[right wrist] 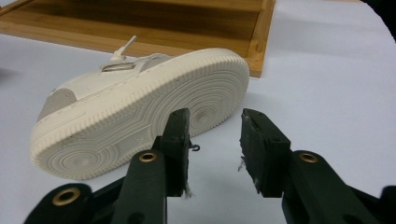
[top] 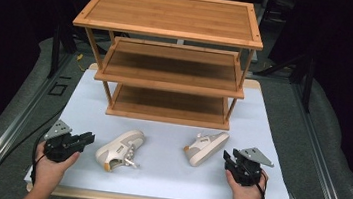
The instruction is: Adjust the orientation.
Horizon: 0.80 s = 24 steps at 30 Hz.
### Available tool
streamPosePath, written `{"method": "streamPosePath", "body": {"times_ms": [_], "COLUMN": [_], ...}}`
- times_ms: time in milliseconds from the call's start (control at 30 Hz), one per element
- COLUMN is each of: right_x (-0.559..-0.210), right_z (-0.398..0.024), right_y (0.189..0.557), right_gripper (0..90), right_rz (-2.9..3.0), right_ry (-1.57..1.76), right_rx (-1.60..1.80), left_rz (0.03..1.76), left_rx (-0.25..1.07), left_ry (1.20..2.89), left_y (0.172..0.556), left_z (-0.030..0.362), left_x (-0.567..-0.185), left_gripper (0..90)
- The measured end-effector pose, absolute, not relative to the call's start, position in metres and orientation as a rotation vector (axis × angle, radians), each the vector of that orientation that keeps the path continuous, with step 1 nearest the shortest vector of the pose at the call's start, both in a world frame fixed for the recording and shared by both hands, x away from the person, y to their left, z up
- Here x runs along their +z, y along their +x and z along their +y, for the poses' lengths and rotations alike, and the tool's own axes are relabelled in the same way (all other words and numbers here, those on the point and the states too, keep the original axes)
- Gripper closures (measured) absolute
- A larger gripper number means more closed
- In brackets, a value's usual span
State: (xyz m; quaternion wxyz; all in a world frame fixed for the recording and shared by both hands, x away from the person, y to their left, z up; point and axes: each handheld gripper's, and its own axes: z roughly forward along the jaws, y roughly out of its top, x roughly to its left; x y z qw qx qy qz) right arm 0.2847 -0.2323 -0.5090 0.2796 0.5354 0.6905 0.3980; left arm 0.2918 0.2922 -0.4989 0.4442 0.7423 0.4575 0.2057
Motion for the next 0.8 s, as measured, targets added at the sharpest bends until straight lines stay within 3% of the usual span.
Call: {"method": "streamPosePath", "body": {"times_ms": [167,800], "right_x": [-0.51,-0.512], "right_z": [-0.23,-0.232], "right_y": [0.286,0.286], "right_gripper": [64.1,66.1], "right_rz": [1.839,1.844], "right_ry": [1.421,1.445], "right_rx": [1.07,1.079], "left_rz": [1.08,0.95], "left_rx": [0.479,0.433], "left_ry": [1.866,2.009], "left_y": [0.289,0.286], "left_z": [0.287,0.262], "left_x": [-0.494,-0.496], "left_gripper": [89.2,90.0]}}
